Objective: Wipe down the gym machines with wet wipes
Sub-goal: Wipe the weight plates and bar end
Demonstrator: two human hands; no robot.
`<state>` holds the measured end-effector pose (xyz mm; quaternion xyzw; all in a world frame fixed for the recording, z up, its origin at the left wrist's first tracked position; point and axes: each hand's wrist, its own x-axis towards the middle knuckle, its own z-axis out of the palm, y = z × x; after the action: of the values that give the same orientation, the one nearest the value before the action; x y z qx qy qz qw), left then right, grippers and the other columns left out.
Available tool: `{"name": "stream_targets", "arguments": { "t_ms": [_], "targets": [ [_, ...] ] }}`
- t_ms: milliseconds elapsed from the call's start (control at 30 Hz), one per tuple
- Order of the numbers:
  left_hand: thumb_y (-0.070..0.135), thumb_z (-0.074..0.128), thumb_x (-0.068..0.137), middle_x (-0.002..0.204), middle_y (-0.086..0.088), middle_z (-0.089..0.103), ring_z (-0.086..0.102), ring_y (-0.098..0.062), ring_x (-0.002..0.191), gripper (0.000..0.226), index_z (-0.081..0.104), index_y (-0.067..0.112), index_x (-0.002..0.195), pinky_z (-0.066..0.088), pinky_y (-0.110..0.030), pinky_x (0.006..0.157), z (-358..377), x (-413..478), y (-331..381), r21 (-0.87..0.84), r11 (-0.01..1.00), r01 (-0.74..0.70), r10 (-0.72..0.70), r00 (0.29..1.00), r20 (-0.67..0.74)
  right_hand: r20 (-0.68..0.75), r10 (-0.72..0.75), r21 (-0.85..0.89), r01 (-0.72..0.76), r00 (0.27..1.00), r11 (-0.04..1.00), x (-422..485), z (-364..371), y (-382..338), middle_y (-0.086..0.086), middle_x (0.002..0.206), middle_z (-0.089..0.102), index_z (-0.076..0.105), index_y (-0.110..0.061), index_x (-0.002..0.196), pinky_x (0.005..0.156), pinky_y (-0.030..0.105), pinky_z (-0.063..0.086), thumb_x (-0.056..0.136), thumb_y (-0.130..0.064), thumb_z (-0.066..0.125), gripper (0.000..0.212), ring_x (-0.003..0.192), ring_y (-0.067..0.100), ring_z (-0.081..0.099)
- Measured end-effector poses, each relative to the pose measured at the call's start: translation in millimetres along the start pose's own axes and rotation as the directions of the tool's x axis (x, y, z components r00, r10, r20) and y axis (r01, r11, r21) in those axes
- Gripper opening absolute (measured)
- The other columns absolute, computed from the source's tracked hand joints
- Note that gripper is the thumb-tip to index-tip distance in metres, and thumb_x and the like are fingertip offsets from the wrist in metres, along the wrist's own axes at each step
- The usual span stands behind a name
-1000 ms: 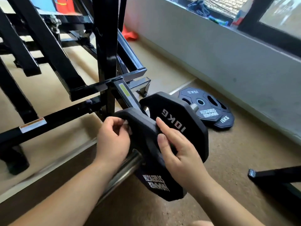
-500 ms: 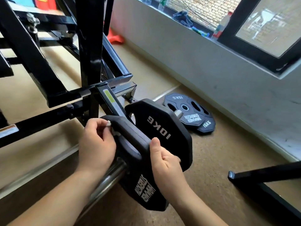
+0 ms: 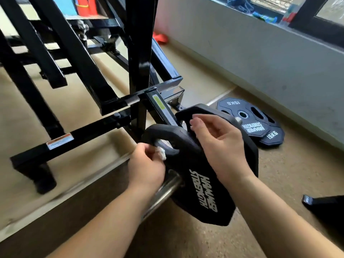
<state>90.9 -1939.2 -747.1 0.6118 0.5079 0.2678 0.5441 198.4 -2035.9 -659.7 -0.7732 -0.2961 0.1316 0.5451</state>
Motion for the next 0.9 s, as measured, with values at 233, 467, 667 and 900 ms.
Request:
{"name": "stream_targets", "arguments": {
  "t_ms": [233, 467, 667, 900],
  "targets": [
    [0.014, 0.057, 0.100, 0.093, 0.007, 0.065, 0.062, -0.010, 0.089, 0.012, 0.059, 0.025, 0.097, 0.043, -0.019, 0.067, 28, -21, -6, -0.085, 0.991, 0.102, -0.101, 0.995, 0.013, 0.325, 0.018, -0.241, 0.064, 0.946, 0.968, -36, -36, 50, -0.026, 0.141, 0.058, 0.037, -0.069, 0.143, 0.111, 0.047, 0.047, 0.097, -0.074, 0.037, 0.046, 0.133, 0.006, 0.055],
    [0.013, 0.061, 0.097, 0.093, 0.012, 0.071, 0.067, -0.003, 0.090, 0.016, 0.063, 0.029, 0.096, 0.054, -0.022, 0.078, 35, -81, 14, -0.163, 0.960, -0.227, 0.250, 0.960, 0.131, 0.160, 0.034, -0.214, 0.001, 0.987, 0.977, -5, -3, 30, -0.028, 0.113, 0.071, 0.060, -0.065, 0.125, 0.103, 0.040, 0.051, 0.094, -0.070, 0.049, 0.034, 0.111, -0.002, 0.065],
    [0.012, 0.062, 0.099, 0.092, 0.011, 0.069, 0.065, 0.003, 0.087, 0.018, 0.063, 0.030, 0.097, 0.054, -0.013, 0.073, 5, -28, 19, -0.125, 0.966, -0.225, 0.227, 0.974, 0.004, 0.047, -0.095, 0.158, 0.086, 0.994, 0.984, -10, -23, 16, -0.015, 0.103, 0.076, 0.077, -0.033, 0.115, 0.090, 0.034, 0.057, 0.100, -0.026, 0.068, 0.019, 0.100, 0.005, 0.071],
    [0.015, 0.060, 0.099, 0.097, 0.011, 0.068, 0.065, -0.004, 0.091, 0.014, 0.062, 0.029, 0.100, 0.055, -0.027, 0.082, 30, -48, 11, -0.071, 0.968, -0.242, 0.244, 0.970, 0.023, 0.356, -0.149, -0.231, 0.241, 0.923, 0.943, -16, -31, 48, -0.029, 0.140, 0.057, 0.051, -0.061, 0.140, 0.114, 0.041, 0.043, 0.107, -0.045, 0.045, 0.037, 0.135, 0.001, 0.052]
  ]
}}
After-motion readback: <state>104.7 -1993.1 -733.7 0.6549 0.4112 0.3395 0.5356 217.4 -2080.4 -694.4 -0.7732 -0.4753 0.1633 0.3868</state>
